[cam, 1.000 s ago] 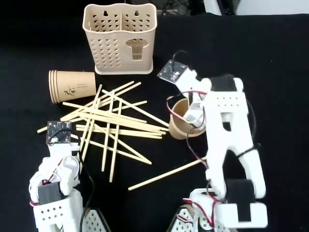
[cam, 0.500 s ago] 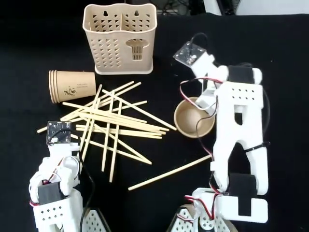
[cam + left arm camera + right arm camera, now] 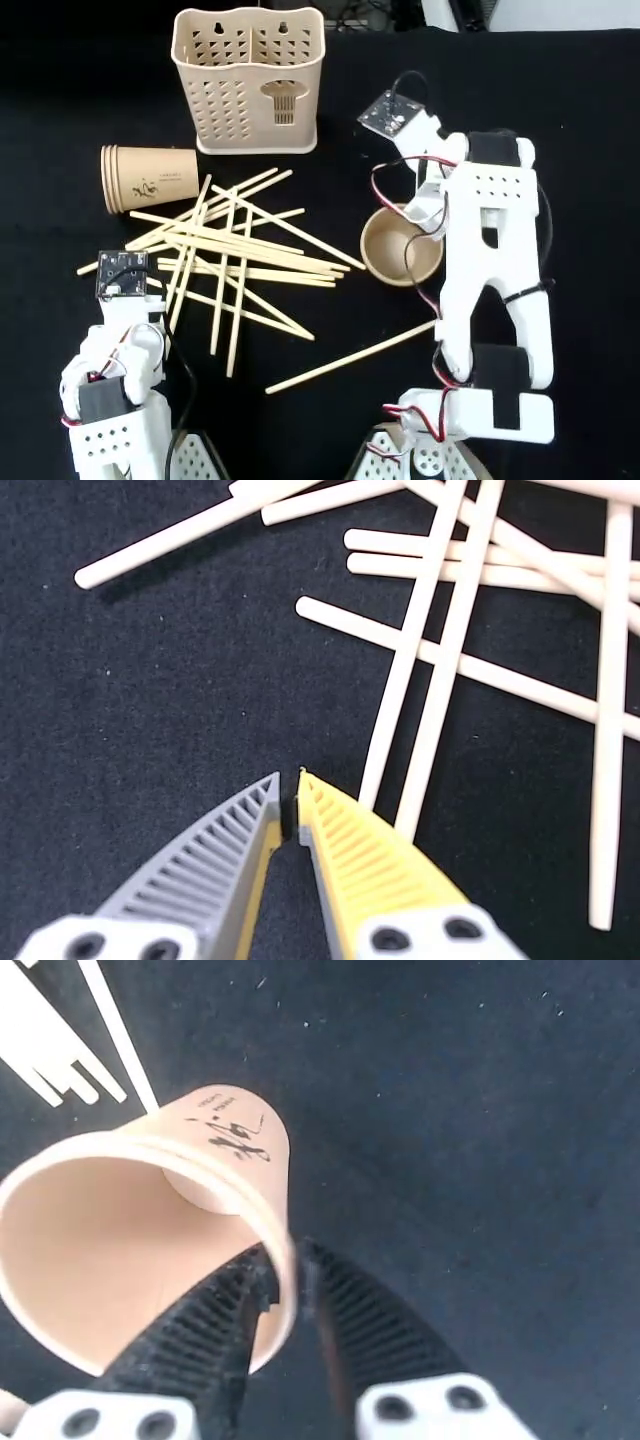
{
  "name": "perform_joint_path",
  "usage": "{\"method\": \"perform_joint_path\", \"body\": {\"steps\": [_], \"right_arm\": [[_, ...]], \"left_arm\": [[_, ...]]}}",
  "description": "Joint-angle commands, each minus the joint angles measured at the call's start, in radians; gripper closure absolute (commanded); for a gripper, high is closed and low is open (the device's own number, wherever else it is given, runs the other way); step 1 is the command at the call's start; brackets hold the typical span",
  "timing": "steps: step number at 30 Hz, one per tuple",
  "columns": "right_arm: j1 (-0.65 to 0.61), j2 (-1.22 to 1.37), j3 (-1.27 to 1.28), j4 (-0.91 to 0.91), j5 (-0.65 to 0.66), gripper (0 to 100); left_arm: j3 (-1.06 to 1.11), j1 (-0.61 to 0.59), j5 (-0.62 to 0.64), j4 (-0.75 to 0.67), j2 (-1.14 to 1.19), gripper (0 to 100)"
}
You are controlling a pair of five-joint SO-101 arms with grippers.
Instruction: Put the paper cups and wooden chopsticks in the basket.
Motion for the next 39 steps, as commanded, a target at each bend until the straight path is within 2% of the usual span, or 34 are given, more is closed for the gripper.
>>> {"method": "perform_joint_path", "body": {"steps": [1, 9, 15, 20, 22, 24, 27, 33, 39], "right_arm": [[-0.002, -0.002, -0.03, -0.015, -0.008, 84.2], [-0.002, -0.01, -0.15, 0.0, -0.014, 84.2], [-0.031, -0.163, -0.294, 0.117, -0.035, 84.2], [-0.044, -0.311, -0.28, 0.12, -0.068, 84.1], [-0.044, -0.354, -0.236, 0.12, -0.061, 84.1], [-0.038, -0.397, -0.188, 0.121, -0.061, 84.2], [-0.043, -0.466, -0.111, 0.121, -0.061, 84.2], [-0.044, -0.622, 0.071, 0.121, -0.06, 84.3], [-0.044, -0.783, 0.228, 0.121, -0.057, 84.3]], "left_arm": [[0.015, -0.005, -0.009, -0.014, -0.005, 95], [0.015, -0.005, -0.009, -0.014, -0.005, 95], [0.015, -0.008, -0.014, -0.014, -0.005, 95], [-0.074, -0.03, -0.129, -0.112, -0.005, 94], [-0.17, -0.091, -0.087, -0.152, -0.005, 92], [-0.252, -0.177, -0.026, -0.193, 0.003, 85], [-0.3, -0.271, 0.063, -0.281, 0.005, 79], [-0.255, -0.234, 0.149, -0.534, 0.063, 75], [-0.309, -0.186, 0.278, -0.746, 0.37, 75]]}}
